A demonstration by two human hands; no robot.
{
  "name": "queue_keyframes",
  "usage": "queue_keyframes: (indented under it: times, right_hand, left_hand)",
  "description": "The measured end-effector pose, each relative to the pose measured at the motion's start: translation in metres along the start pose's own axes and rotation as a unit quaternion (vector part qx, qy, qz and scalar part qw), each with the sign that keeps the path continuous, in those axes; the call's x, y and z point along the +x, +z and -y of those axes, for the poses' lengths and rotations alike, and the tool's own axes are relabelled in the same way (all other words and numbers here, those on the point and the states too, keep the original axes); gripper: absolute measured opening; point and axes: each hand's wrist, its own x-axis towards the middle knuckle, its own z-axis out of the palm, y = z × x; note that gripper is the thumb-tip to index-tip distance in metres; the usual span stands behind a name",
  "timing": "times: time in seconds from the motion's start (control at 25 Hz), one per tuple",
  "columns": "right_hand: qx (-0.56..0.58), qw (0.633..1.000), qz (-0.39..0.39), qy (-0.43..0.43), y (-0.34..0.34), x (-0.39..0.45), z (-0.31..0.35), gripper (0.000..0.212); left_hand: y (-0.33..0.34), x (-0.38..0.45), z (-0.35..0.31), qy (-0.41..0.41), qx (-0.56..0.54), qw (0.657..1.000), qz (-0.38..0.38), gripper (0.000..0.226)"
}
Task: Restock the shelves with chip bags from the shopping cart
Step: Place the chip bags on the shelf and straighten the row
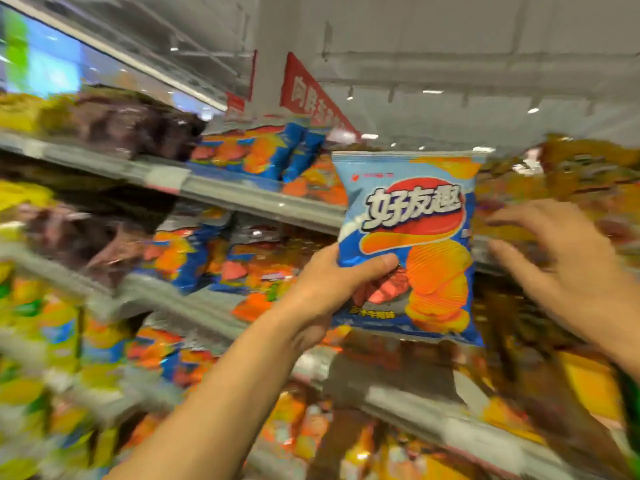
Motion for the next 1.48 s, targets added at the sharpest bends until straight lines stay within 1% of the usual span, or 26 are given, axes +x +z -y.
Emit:
queue_keyframes:
  times: [0.08, 0.16, 0.24, 0.32, 0.4, 0.48, 0.52, 0.6, 0.68, 0.76, 0.8, 0.92, 0.96, 1.04, 1.12, 1.16, 1.2, 1.32, 1.36, 1.44, 1.48]
  right_hand:
    - [-0.021, 1.000, 0.020, -0.011, 0.042, 0.022, 0.048, 0.051]
    - [-0.057, 0.998, 0.019, -0.022, 0.077, 0.041, 0.084, 0.052]
    - [-0.067, 0.997, -0.014, -0.036, 0.104, 0.056, 0.119, 0.043]
    - [-0.047, 0.996, -0.033, -0.069, 0.127, 0.058, 0.154, 0.032]
    - [-0.005, 0.996, 0.005, -0.088, 0.156, 0.055, 0.184, 0.028]
    - [0.031, 0.994, 0.071, -0.076, 0.186, 0.045, 0.202, 0.030]
    - [0.041, 0.992, 0.100, -0.065, 0.201, 0.041, 0.207, 0.029]
    - [0.063, 0.985, 0.153, -0.039, 0.228, 0.038, 0.213, 0.031]
    - [0.054, 0.977, 0.206, -0.013, 0.247, 0.040, 0.216, 0.045]
    - [0.022, 0.971, 0.237, 0.002, 0.260, 0.045, 0.216, 0.056]
    - [0.007, 0.969, 0.248, 0.008, 0.265, 0.048, 0.216, 0.058]
    - [-0.012, 0.966, 0.259, 0.014, 0.275, 0.054, 0.221, 0.057]
    - [-0.006, 0.965, 0.260, 0.016, 0.277, 0.055, 0.223, 0.058]
    - [0.026, 0.965, 0.258, 0.028, 0.281, 0.057, 0.229, 0.063]
    - [0.052, 0.967, 0.247, 0.045, 0.284, 0.061, 0.235, 0.068]
    - [0.057, 0.968, 0.237, 0.053, 0.286, 0.063, 0.238, 0.069]
    - [0.057, 0.971, 0.226, 0.061, 0.287, 0.066, 0.240, 0.070]
    - [0.049, 0.977, 0.189, 0.085, 0.287, 0.073, 0.242, 0.072]
    - [0.033, 0.978, 0.187, 0.083, 0.287, 0.076, 0.242, 0.071]
    - [-0.011, 0.975, 0.211, 0.070, 0.287, 0.079, 0.242, 0.068]
    - [-0.024, 0.971, 0.227, 0.070, 0.288, 0.080, 0.243, 0.068]
  left_hand:
    - [-0.076, -0.006, 0.009, -0.023, 0.006, 1.000, 0.002, 0.019]
    - [-0.142, -0.010, 0.018, -0.047, 0.020, 0.998, 0.023, 0.025]
    - [-0.200, -0.010, 0.025, -0.068, 0.034, 0.996, 0.036, 0.029]
    - [-0.244, -0.007, 0.030, -0.082, 0.045, 0.995, 0.021, 0.032]
    - [-0.281, 0.001, 0.036, -0.098, 0.044, 0.994, 0.012, 0.035]
    - [-0.304, 0.010, 0.039, -0.110, 0.057, 0.992, 0.017, 0.033]
    - [-0.312, 0.016, 0.040, -0.114, 0.067, 0.991, 0.017, 0.034]
    - [-0.320, 0.030, 0.041, -0.106, 0.081, 0.991, -0.016, 0.033]
    - [-0.323, 0.047, 0.041, -0.087, 0.077, 0.992, -0.054, 0.033]
    - [-0.322, 0.063, 0.037, -0.071, 0.095, 0.991, -0.064, 0.039]
    - [-0.323, 0.070, 0.034, -0.063, 0.119, 0.989, -0.066, 0.046]
    - [-0.332, 0.086, 0.027, -0.055, 0.183, 0.978, -0.085, 0.069]
    - [-0.333, 0.087, 0.026, -0.061, 0.209, 0.973, -0.078, 0.077]
    - [-0.330, 0.085, 0.031, -0.055, 0.305, 0.949, -0.057, 0.089]
    - [-0.324, 0.080, 0.043, 0.001, 0.391, 0.919, -0.061, 0.089]
    - [-0.321, 0.077, 0.050, 0.028, 0.405, 0.912, -0.062, 0.086]
    - [-0.319, 0.075, 0.057, 0.036, 0.394, 0.916, -0.062, 0.082]
    - [-0.315, 0.068, 0.070, -0.022, 0.241, 0.968, -0.071, 0.074]
    - [-0.314, 0.067, 0.072, -0.031, 0.207, 0.975, -0.070, 0.071]
    - [-0.311, 0.067, 0.073, -0.020, 0.209, 0.976, -0.064, 0.068]
    - [-0.309, 0.067, 0.072, -0.008, 0.243, 0.968, -0.063, 0.068]
